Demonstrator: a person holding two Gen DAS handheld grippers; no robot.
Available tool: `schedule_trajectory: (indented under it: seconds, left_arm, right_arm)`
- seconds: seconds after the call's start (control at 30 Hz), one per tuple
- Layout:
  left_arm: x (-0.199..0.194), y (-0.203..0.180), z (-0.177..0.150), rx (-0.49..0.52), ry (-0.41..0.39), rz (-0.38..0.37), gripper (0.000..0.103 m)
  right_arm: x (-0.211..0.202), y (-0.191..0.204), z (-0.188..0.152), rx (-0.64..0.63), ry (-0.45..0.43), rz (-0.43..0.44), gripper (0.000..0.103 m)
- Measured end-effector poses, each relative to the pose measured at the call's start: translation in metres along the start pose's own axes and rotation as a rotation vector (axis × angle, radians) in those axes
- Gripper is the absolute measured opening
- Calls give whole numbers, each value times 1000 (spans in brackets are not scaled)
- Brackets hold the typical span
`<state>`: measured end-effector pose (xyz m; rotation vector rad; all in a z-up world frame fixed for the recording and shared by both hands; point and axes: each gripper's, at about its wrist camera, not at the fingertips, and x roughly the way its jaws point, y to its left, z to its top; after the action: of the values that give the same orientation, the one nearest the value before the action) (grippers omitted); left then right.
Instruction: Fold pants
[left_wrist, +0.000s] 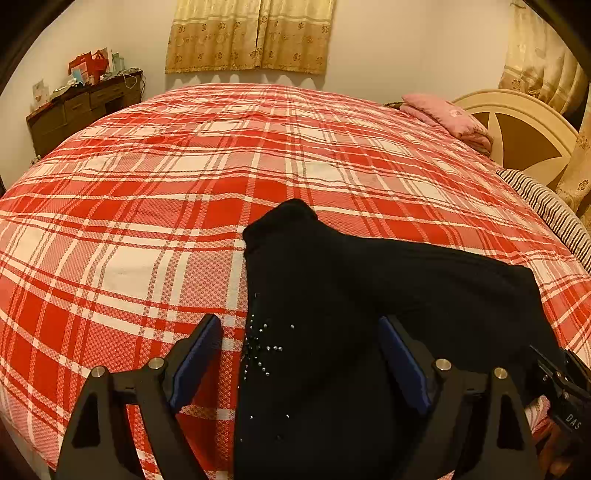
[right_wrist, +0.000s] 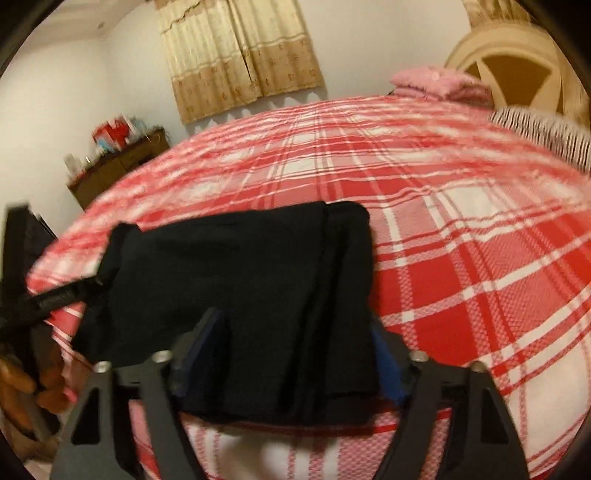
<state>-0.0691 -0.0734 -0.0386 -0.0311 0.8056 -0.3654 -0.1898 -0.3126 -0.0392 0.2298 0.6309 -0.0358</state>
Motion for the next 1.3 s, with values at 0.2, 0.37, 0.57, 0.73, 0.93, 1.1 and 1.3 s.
schedule_trajectory:
  seconds: [0.2,0.37,0.57,0.73,0.93,1.1,1.3]
  left_arm:
    - [-7,-12,-3,41,-14,1,56]
    - [-9,-20,-4,82,-31,61,32]
    - [-19,-23,-1,92,-54,72,16]
    - [-24,-21,1,84,-59,65,15]
    - [-33,-23,4,93,-78,74,15]
    - [-40,-22,7,95,-84,90,15]
    - [-53,-26,9,128,-117,123,15]
  right_arm:
    - [-2,3,2,-17,8,7,45]
    - [-3,12,5,-58,-6,-28,33]
    - [-5,19,9,-77,-7,-63,31]
    - [-8,25,12,-94,-16,-84,30]
    - [-15,35,16,-127,-42,-112,30]
    - [-24,41,21,-140,-72,-111,29]
    - [-30,49,26,-157,-100,-109,29]
